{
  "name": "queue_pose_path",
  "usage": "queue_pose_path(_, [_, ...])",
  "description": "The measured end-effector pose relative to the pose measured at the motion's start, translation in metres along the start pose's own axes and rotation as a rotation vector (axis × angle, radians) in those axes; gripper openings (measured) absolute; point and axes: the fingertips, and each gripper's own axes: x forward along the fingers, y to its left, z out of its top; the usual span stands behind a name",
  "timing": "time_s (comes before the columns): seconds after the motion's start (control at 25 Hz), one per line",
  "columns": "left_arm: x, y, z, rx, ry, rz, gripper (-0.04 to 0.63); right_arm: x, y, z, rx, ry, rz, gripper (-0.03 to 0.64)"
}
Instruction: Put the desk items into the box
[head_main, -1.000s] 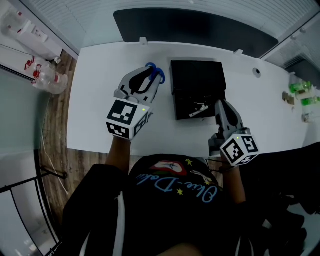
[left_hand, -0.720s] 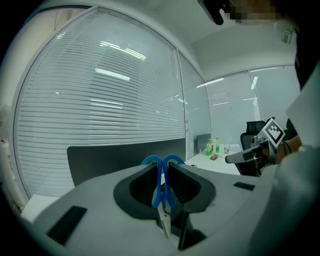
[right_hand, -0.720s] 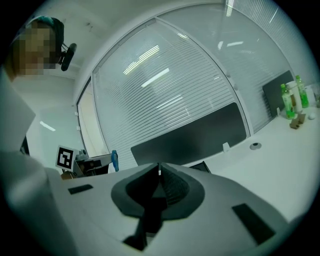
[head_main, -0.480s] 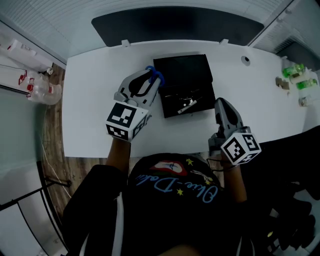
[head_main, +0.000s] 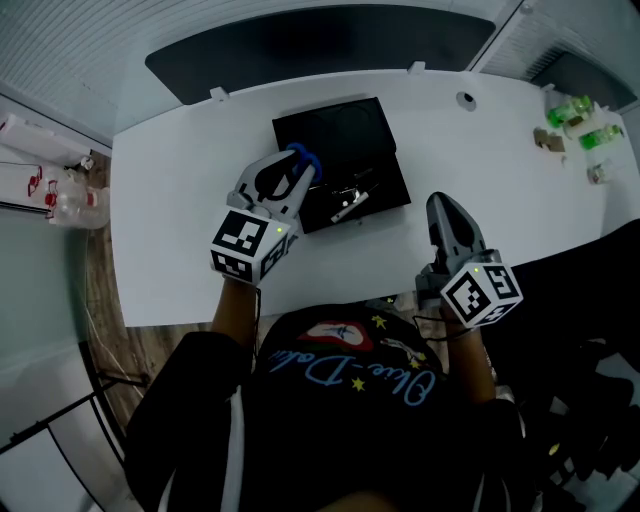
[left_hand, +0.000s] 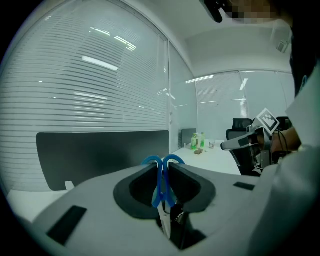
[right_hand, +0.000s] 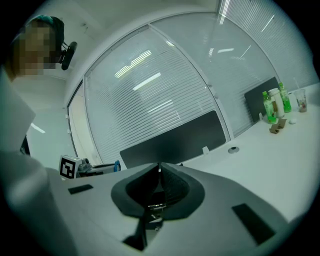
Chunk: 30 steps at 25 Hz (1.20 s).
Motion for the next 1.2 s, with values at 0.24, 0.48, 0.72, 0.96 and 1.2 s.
queue_pose_path(0.24, [0.019,-0.016,-0.015,-0.017,0.026,-0.036,0.080,-0.013,-0.017,0.002,0.018,-0.012,-0.033,0.020])
queue_pose_path(0.48, [0.033,-0.020,-0.036,-0.041,0.096,-0.057,0.080,-0.018,-0.026,0.002,0.028,-0.013,-0.053,0.020])
queue_pose_path(0.72, [0.049,-0.033,-0.059,-0.062,0.160,-0.103,0.080,-0.022,-0.032,0.004,0.032,-0.015,-0.070,0.020])
queue_pose_path(0.96, [0.062,-0.046,-0.084,-0.052,0.240,-0.134,0.080,-0.027,-0.039,0.005,0.034,-0.020,-0.086,0.020])
queue_pose_path(1.2, [0.071,-0.056,-0.096,-0.040,0.288,-0.160,0.080,-0.032,-0.045,0.006,0.042,-0.026,-0.104,0.020])
